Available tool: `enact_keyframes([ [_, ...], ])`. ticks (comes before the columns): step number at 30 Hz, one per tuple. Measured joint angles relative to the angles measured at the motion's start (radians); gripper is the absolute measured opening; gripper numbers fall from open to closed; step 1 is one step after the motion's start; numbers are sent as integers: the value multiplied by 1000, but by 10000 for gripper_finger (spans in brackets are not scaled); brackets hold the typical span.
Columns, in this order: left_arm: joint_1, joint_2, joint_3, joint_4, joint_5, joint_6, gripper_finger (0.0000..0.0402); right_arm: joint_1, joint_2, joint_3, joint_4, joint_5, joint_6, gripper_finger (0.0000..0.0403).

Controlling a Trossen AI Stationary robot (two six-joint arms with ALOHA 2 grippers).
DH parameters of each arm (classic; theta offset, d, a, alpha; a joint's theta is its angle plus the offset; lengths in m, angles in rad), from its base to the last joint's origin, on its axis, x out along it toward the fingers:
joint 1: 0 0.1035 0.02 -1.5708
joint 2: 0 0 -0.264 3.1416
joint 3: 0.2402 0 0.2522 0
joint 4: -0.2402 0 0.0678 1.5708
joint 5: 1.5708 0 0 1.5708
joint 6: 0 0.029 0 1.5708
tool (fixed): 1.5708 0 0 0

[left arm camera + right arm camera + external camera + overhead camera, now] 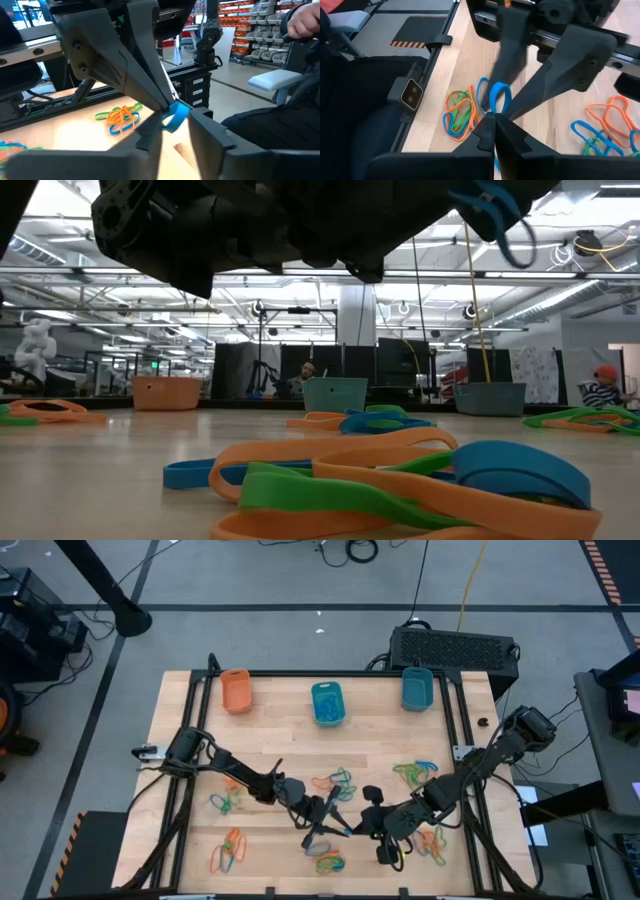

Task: Sort rubber bands into baskets
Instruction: Put the blue rubber band into the light blue bin

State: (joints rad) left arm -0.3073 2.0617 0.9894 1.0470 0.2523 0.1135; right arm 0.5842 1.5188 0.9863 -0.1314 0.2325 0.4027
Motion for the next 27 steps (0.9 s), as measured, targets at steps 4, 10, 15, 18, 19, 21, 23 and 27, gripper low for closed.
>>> enact_keyframes([
  [4,5,0,0,-3,-1,-3,12,0,0,0,-2,1,25,0],
  [10,6,0,0,-20,-1,-3,5,-1,0,0,-4,4,89,2],
  [15,6,0,0,-20,0,-3,4,-4,0,0,-1,4,20,40],
  [18,8,-2,0,-33,0,-3,4,-10,0,0,-4,4,-17,76],
  [19,10,-9,0,-51,0,-3,4,-12,0,0,-9,4,-27,89],
  [21,18,-40,0,-110,-1,-3,3,-19,0,0,-32,3,-42,113],
  [23,28,-90,0,-200,-33,-3,3,-27,-4,0,-65,2,-63,134],
  [27,61,-218,0,-463,-123,-3,3,-45,-6,0,-74,68,-117,161],
])
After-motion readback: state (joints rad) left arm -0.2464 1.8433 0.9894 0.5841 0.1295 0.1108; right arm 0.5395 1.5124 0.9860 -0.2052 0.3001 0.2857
